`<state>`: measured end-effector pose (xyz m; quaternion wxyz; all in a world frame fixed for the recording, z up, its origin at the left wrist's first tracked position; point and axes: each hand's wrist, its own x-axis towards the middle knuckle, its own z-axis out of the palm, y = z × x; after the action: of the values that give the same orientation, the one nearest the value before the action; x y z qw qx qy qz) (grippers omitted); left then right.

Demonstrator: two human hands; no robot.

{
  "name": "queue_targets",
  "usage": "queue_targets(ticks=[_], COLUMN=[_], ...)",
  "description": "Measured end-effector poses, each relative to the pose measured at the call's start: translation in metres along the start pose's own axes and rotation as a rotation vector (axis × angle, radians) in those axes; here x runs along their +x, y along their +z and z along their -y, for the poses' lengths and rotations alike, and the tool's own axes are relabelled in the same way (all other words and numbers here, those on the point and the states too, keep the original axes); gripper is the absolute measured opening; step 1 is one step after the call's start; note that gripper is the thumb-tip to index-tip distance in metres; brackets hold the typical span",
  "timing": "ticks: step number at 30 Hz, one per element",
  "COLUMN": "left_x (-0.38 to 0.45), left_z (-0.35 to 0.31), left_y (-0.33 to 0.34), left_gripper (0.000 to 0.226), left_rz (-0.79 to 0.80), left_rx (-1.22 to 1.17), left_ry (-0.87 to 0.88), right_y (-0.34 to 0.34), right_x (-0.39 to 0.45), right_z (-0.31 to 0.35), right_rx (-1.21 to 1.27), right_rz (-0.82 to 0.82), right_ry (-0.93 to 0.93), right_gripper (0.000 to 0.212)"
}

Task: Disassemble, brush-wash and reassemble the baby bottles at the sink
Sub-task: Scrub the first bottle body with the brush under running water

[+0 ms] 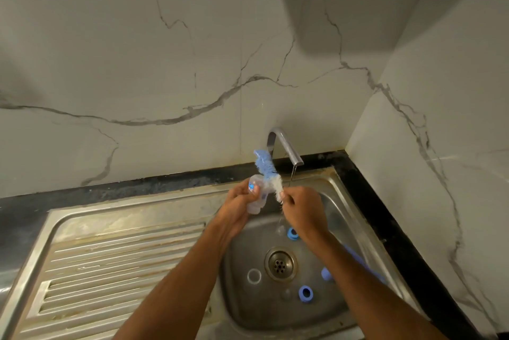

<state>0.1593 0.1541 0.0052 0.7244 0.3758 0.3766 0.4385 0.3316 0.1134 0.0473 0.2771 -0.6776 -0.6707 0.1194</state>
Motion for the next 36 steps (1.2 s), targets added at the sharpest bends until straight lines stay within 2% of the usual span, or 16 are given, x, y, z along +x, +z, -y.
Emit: queue_targets(ticks=[4, 8, 10, 14, 18, 23, 28, 32, 36], left_x=[0.000, -0.003, -0.003, -0.002, -0.004, -0.003, -0.004, -0.003, -0.005], left_z=[-0.004, 0.001, 0.005, 0.003, 0.007, 0.013, 0.017, 0.018, 0.019], left_y=[-0.011, -0.009, -0.005, -0.010, 0.001, -0.002, 0.011, 0.003, 0.009], left_gripper=[0.045, 0.050, 0.055, 0.049, 0.051, 0.049, 0.050, 0.055, 0.044], left_rz=[-0.067, -0.024, -0.061, -0.074, -0.043, -0.065, -0.031, -0.063, -0.010], left_rx=[0.090, 0.255, 0.237, 0.238, 0.271, 0.260, 0.251, 0.228, 0.225], left_ry=[0.057, 0.054, 0.036, 0.071, 0.055, 0.071, 0.052, 0.066, 0.078], right_y=[-0.004, -0.011, -0.008, -0.008, -0.011, -0.006, -0.004, -0.001, -0.007], right_x=[-0.014, -0.006, -0.006, -0.020, -0.012, -0.031, -0.017, -0.030, -0.015], right_z=[0.005, -0.003, 0.003, -0.007, -0.008, -0.021, -0.014, -0.028, -0.021], right_rx=[-0.105, -0.095, -0.091, -0.105, -0.102, -0.071, -0.073, -0.073, -0.085], right_rz=[0.119, 0.086, 0.078, 0.165, 0.107, 0.187, 0.102, 0.185, 0.107], right_ry=[-0.183, -0.078, -0.113, -0.144, -0.068, -0.107, -0.069, -0.091, -0.040], right_gripper=[0.015, 0.025, 0.029, 0.018, 0.019, 0.017, 0.024, 0.023, 0.024])
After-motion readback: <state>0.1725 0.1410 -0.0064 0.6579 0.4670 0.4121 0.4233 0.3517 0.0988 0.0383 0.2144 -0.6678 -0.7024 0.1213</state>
